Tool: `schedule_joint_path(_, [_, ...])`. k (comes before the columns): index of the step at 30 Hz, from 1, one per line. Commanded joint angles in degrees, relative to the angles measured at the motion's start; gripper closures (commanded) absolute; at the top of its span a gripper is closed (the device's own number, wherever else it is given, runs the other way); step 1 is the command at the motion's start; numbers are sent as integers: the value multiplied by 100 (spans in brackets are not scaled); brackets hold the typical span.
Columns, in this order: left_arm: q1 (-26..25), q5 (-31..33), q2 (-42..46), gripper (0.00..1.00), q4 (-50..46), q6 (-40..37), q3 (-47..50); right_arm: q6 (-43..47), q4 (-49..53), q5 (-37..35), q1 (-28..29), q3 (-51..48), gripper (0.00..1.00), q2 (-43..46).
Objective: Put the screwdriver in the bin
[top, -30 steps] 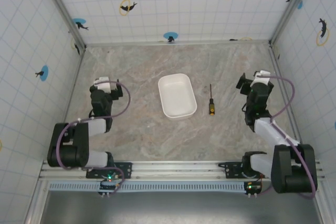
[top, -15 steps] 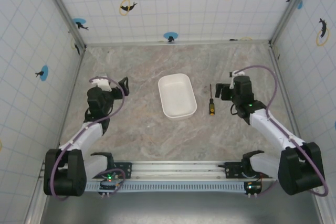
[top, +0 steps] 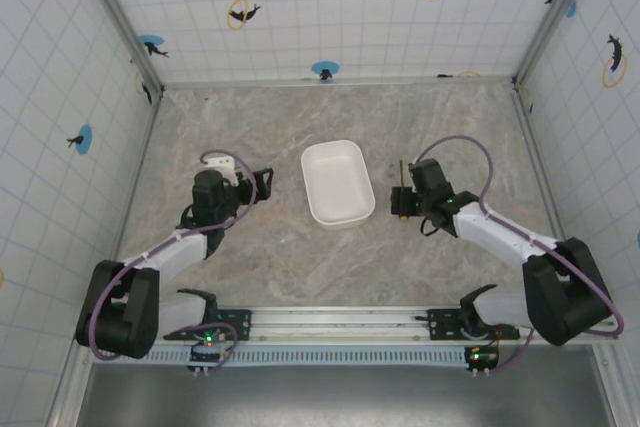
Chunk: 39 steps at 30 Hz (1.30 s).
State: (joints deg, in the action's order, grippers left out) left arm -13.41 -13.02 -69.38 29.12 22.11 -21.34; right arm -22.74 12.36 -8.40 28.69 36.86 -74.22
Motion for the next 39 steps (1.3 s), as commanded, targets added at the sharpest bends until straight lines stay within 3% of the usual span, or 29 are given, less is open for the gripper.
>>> schedule_joint_path(1, [-69,-9,-41,2,1,179,34,-174,415,-229,109,305,13,-173])
schedule_joint_path(25, [-153,-88,-193,3,-110,173,-71,-254,603,-274,271,821,21,-1154])
schedule_joint_path(39, [-158,-193,-247,3,-148,132,-126,-178,653,-228,274,1063,34,-1607])
